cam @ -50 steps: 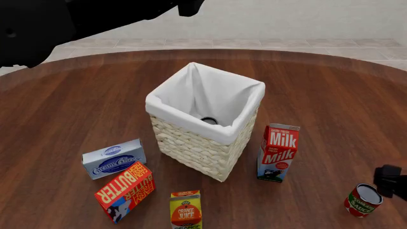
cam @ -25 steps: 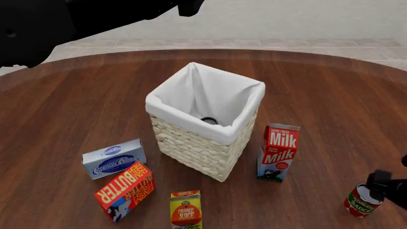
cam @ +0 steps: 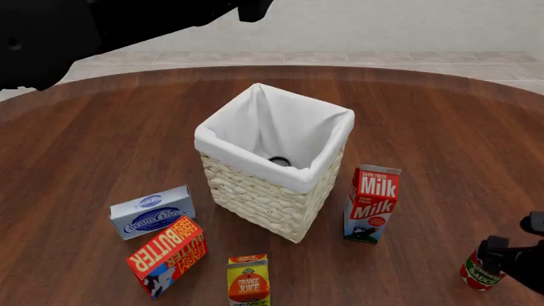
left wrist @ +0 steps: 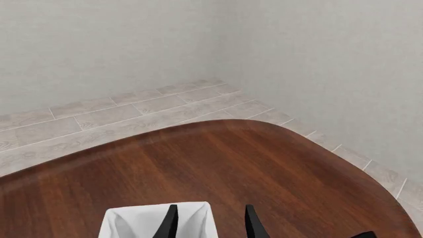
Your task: Pick up the alphabet soup and the tomato sauce, and put them in the basket.
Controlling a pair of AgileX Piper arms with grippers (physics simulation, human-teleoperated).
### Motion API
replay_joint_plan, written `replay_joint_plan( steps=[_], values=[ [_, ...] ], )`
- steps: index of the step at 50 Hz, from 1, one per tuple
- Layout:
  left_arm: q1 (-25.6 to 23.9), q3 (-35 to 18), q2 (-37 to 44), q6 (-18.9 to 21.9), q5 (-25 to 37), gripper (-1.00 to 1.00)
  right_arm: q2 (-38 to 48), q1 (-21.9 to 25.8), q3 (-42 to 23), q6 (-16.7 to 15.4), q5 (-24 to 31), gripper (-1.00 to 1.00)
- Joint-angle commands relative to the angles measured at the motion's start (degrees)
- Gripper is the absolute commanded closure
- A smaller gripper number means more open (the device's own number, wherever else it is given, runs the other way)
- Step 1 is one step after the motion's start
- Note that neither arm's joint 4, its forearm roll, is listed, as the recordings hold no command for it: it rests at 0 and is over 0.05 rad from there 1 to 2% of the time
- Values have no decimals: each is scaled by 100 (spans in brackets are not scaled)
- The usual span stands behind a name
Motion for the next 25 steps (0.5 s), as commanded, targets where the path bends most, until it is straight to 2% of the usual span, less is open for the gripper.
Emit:
replay_joint_plan(
  steps=[1, 25],
  values=[
    [0, 0, 0, 0, 0, -100, 309, -36, 166, -8, -370, -100],
    [0, 0, 0, 0, 0, -100, 967, -6, 349, 10, -1083, -100]
  ],
)
